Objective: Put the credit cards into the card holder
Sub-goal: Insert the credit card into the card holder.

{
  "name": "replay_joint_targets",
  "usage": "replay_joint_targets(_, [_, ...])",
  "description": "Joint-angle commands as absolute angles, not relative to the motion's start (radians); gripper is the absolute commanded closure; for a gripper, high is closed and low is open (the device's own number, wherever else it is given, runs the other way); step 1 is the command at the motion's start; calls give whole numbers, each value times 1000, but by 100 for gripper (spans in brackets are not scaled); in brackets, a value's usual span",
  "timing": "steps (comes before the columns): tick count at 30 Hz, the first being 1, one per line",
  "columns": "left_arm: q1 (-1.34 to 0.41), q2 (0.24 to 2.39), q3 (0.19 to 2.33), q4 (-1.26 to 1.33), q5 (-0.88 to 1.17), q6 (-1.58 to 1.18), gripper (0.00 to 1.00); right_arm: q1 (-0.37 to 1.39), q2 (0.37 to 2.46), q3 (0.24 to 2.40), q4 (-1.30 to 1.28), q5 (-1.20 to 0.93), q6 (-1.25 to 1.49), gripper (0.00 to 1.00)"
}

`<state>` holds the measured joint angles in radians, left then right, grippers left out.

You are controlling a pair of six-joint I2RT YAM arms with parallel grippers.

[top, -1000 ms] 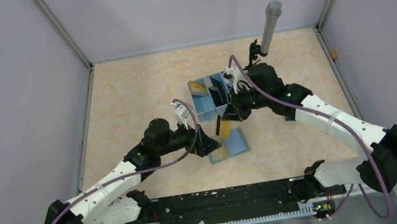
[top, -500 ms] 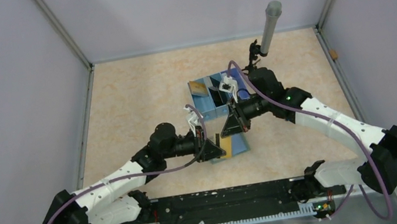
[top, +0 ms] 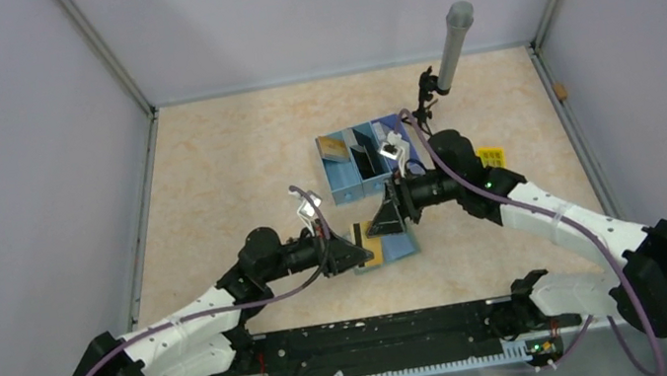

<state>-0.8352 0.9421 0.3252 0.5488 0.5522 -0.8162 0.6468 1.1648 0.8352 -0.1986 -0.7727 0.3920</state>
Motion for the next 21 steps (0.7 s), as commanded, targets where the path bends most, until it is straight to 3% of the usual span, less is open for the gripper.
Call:
replay_joint_targets(1, [-840, 889, 306, 680, 463, -861, 100, 647, 1098, 767, 63, -746, 561, 39])
replay_joint_targets(7, [-839, 887, 273, 735, 422, -903, 100, 647, 1092, 660, 332, -782, 736, 51])
replay_joint_targets(17, [-839, 917, 272, 714, 385, -925, 100, 647, 1083, 608, 445, -787, 821, 100])
replay_joint_targets(18, [-839, 922, 278, 706, 385, -928, 94, 647, 1085, 605, 437, -779, 816, 100])
replay_joint_targets(21, [-840, 927, 295, 631, 351, -923, 58, 643, 1075, 611, 330, -696, 756, 100])
